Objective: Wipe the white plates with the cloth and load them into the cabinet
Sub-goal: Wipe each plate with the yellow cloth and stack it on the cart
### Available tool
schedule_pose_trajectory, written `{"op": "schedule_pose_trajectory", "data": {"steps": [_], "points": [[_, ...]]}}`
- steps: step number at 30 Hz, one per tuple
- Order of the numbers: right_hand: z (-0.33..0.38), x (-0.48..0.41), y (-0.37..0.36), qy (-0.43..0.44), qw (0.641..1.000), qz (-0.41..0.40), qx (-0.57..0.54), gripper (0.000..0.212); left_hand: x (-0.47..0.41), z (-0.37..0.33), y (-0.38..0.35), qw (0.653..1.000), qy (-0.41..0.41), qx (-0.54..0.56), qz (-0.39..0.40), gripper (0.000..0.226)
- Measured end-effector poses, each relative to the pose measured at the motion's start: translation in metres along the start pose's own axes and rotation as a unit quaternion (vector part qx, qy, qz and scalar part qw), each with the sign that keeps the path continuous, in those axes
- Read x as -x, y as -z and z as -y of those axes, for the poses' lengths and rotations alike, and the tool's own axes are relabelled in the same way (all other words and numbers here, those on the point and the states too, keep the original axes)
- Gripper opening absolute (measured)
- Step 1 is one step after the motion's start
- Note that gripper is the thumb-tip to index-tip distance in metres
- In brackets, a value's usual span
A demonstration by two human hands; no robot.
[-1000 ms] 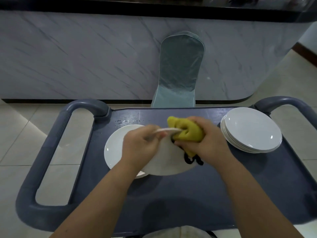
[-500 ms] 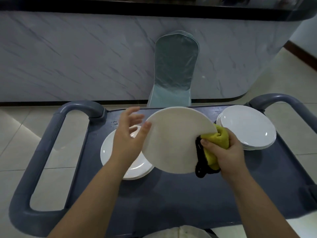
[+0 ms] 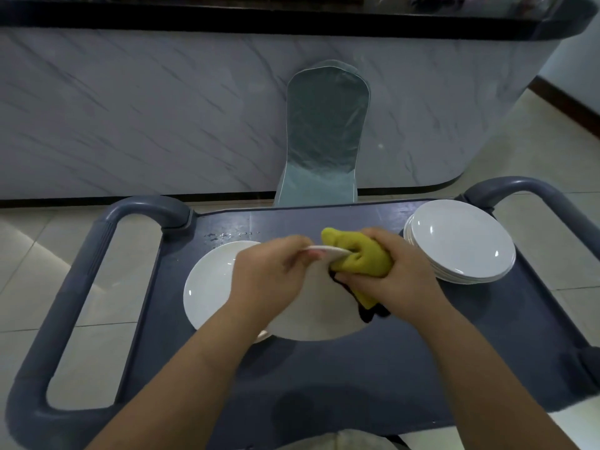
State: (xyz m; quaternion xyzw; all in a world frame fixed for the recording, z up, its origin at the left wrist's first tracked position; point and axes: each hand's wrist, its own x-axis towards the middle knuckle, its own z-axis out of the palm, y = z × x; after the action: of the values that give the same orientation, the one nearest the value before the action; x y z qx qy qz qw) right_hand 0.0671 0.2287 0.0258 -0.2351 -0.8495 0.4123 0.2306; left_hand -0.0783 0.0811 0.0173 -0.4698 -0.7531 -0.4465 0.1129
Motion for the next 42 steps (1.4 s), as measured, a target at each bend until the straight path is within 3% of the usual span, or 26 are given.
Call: {"op": "schedule_pose_trajectory", "data": {"steps": [2,4,7,8,10,12,14,16,18,19,21,23,25,28,30,31,33,36,40,42], "points": [[-0.013,0.013,-0.001,-0.088,0.978,-0.044,-0.186,0.053,-0.002,0.01,0.011,0.976,0.166,0.124,-0.064,0.017],[-0.023,0.028,-0.012,-0.136,0.959,-0.05,-0.245,0.049,-0.002,0.016,0.017,0.957,0.23,0.156,-0.082,0.02],[-0.017,0.024,-0.018,-0.113,0.978,-0.06,-0.166,0.045,0.0,0.016,0.013,0.968,0.209,0.139,-0.018,0.012],[-0.013,0.018,-0.015,-0.088,0.987,-0.051,-0.122,0.046,0.0,0.013,0.01,0.98,0.172,0.099,-0.002,0.016],[-0.004,0.004,-0.009,-0.024,1.0,-0.004,0.0,0.05,0.0,0.006,0.0,0.999,0.021,-0.022,0.021,0.031],[0.004,-0.008,-0.004,0.023,0.997,0.022,0.072,0.055,-0.003,0.004,-0.004,0.997,-0.064,-0.043,0.006,0.031],[0.005,-0.011,0.002,0.0,1.0,-0.025,-0.007,0.057,-0.005,0.007,0.0,0.996,0.043,0.059,-0.052,0.021],[-0.002,-0.004,0.0,-0.059,0.968,-0.115,-0.213,0.054,-0.004,0.008,0.001,0.939,0.241,0.186,-0.161,0.018],[-0.015,0.013,-0.022,-0.135,0.902,-0.151,-0.38,0.057,0.005,-0.001,-0.01,0.832,0.42,0.281,-0.228,0.029],[-0.022,0.024,-0.038,-0.175,0.875,-0.154,-0.425,0.061,0.013,-0.007,-0.02,0.79,0.474,0.305,-0.242,0.031],[-0.032,0.036,-0.058,-0.235,0.836,-0.162,-0.469,0.066,0.034,-0.012,-0.041,0.761,0.506,0.337,-0.228,0.029],[-0.04,0.032,-0.053,-0.256,0.838,-0.188,-0.443,0.06,0.047,-0.008,-0.048,0.76,0.518,0.357,-0.16,0.02],[-0.045,0.023,-0.027,-0.218,0.873,-0.196,-0.389,0.051,0.044,0.003,-0.037,0.785,0.488,0.368,-0.104,0.015],[-0.038,0.011,0.015,-0.121,0.943,-0.126,-0.283,0.038,0.021,0.014,-0.011,0.902,0.314,0.279,-0.094,0.026],[-0.024,0.002,0.034,-0.068,0.977,-0.056,-0.193,0.041,-0.001,0.006,-0.001,0.964,0.188,0.19,0.007,0.028],[-0.015,-0.004,0.041,-0.046,0.987,-0.027,-0.15,0.043,-0.009,0.0,0.001,0.977,0.145,0.149,0.053,0.025],[0.001,-0.014,0.052,-0.011,0.995,0.012,-0.098,0.045,-0.017,-0.011,0.002,0.978,0.135,0.148,0.049,0.007],[0.01,-0.013,0.055,0.006,0.991,-0.026,-0.128,0.047,-0.01,-0.016,0.0,0.951,0.198,0.229,-0.06,0.013],[-0.019,0.025,0.019,-0.13,0.922,-0.088,-0.355,0.05,0.009,-0.011,-0.007,0.887,0.353,0.264,-0.137,0.022],[-0.028,0.04,0.005,-0.175,0.921,-0.081,-0.338,0.05,0.01,-0.007,-0.006,0.907,0.332,0.228,-0.122,0.02]]}}
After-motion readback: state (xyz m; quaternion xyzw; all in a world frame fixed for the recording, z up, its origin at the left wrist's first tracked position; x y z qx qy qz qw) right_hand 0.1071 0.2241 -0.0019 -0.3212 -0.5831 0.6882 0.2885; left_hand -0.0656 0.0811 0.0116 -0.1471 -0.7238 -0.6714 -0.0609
